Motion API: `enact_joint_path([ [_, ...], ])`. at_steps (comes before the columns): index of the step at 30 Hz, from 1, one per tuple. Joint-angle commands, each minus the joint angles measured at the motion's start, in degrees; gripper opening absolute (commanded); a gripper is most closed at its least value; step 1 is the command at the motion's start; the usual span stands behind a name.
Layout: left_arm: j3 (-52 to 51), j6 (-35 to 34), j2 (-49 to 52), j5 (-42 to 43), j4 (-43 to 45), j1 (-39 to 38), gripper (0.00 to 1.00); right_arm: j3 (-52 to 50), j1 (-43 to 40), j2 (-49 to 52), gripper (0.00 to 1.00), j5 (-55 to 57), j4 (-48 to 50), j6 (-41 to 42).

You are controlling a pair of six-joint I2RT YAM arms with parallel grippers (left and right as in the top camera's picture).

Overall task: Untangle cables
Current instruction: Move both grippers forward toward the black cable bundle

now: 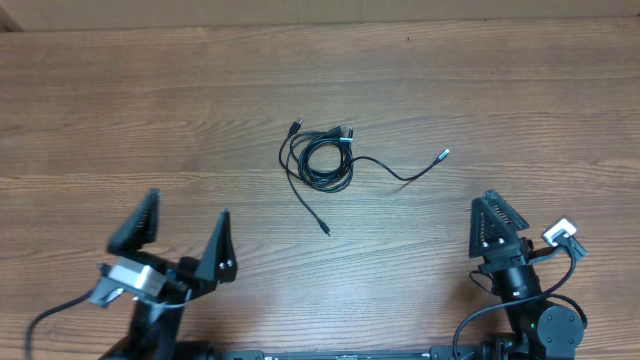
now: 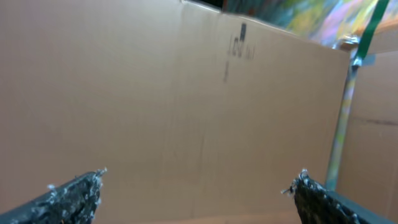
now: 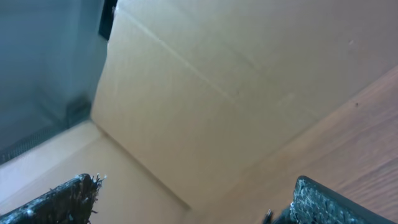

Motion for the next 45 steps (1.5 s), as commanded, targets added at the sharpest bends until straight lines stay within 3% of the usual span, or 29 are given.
enact_joint_path([
  [1, 13.2, 4.2, 7.3, -2.0, -5.6, 0.6, 1.00, 4.5, 0.2, -0.3, 1.00, -3.8, -1.8, -5.1],
  [6, 33.9, 7.0, 24.8, -2.4, -22.1, 0.5, 1.00, 15.3, 0.2, 2.0, 1.00, -2.6, -15.9, -11.1],
  [9, 44.5, 8.9, 34.6, 8.0, -28.6, 0.5, 1.00, 21.9, 0.2, 5.4, 1.00, -3.5, -20.3, -13.4],
  [12, 52.0, 8.8, 43.0, 18.8, -28.9, 0.5, 1.00, 29.8, 0.2, 10.5, 1.00, -5.0, -23.4, -16.1],
  [14, 55.7, 8.1, 47.9, 21.4, -29.2, 0.5, 1.00, 34.5, 0.2, 14.6, 1.00, -6.8, -24.6, -18.0],
  [16, 58.6, 6.0, 52.6, 21.5, -30.0, 0.5, 0.97, 38.6, 0.2, 19.0, 0.75, -8.2, -26.1, -20.2],
  [17, 59.8, 5.5, 54.8, 21.4, -30.6, 0.5, 0.95, 40.6, 0.2, 21.6, 0.55, -8.4, -27.6, -21.5],
  [18, 60.5, 5.5, 56.6, 21.4, -31.1, 0.5, 0.93, 42.2, 0.2, 23.9, 0.42, -8.4, -28.9, -22.2],
  [20, 61.5, 5.5, 60.2, 20.3, -32.4, 0.5, 0.89, 44.7, 0.2, 28.5, 0.38, -8.4, -31.5, -24.2],
  [21, 61.7, 5.5, 61.6, 19.5, -32.8, 0.5, 0.85, 45.7, 0.2, 30.7, 0.39, -8.4, -32.6, -25.0],
  [22, 61.7, 5.6, 63.1, 18.5, -33.0, 0.5, 0.82, 46.3, 0.2, 32.9, 0.60, -8.4, -33.3, -25.6],
  [23, 61.7, 5.7, 64.4, 17.5, -33.1, 0.5, 0.78, 46.8, 0.2, 35.1, 1.00, -8.4, -33.9, -25.6],
  [24, 61.7, 6.1, 65.5, 16.4, -33.3, 0.5, 0.68, 47.1, 0.2, 37.3, 1.00, -8.4, -34.2, -25.6],
  [26, 61.7, 6.9, 67.8, 13.4, -33.9, 0.5, 0.34, 47.6, 0.2, 42.2, 1.00, -8.4, -34.8, -25.6],
  [28, 61.7, 7.3, 69.9, 10.8, -34.6, 0.2, 0.28, 48.1, 0.2, 47.3, 1.00, -8.4, -35.3, -25.6],
  [29, 61.7, 7.6, 70.9, 10.2, -34.6, -0.2, 0.30, 48.5, 0.2, 50.4, 1.00, -8.4, -35.3, -25.8],
  [30, 61.7, 9.0, 72.2, 10.1, -34.5, -0.9, 0.45, 49.0, 0.2, 53.4, 1.00, -8.6, -35.3, -26.4],
  [32, 61.7, 12.3, 74.5, 10.1, -34.5, -2.4, 0.97, 50.3, 0.2, 59.1, 1.00, -8.9, -35.3, -28.3],
  [35, 61.7, 15.7, 78.0, 9.9, -34.8, -5.1, 1.00, 52.7, 0.2, 67.1, 0.97, -9.1, -35.3, -30.3],
  [37, 61.7, 16.5, 80.7, 9.7, -34.7, -6.7, 0.99, 54.1, 0.2, 71.4, 0.56, -9.5, -35.3, -30.5],
  [38, 61.7, 16.5, 82.0, 9.4, -34.7, -7.4, 0.93, 54.4, 0.2, 72.9, 0.50, -9.6, -35.3, -30.5],
  [39, 61.7, 16.5, 83.1, 8.7, -34.8, -8.2, 0.86, 54.5, 0.2, 74.1, 0.54, -9.6, -35.2, -30.5],
  [40, 61.7, 16.5, 84.5, 8.1, -34.8, -8.9, 0.71, 54.5, 0.2, 75.0, 0.82, -9.6, -35.2, -30.5],
  [41, 61.7, 16.5, 85.6, 7.6, -35.0, -9.5, 0.56, 54.5, 0.2, 75.7, 1.00, -9.6, -35.3, -30.5],
  [42, 61.7, 16.5, 86.9, 7.0, -35.4, -10.2, 0.36, 54.5, 0.2, 76.3, 1.00, -9.6, -35.5, -30.8],
  [44, 61.7, 16.5, 89.0, 6.6, -36.5, -11.1, 0.23, 54.5, 0.2, 76.7, 1.00, -9.6, -35.6, -32.8],
  [45, 61.7, 16.5, 90.3, 6.6, -37.1, -11.5, 0.38, 54.5, 0.2, 76.7, 1.00, -9.6, -35.6, -33.3],
])
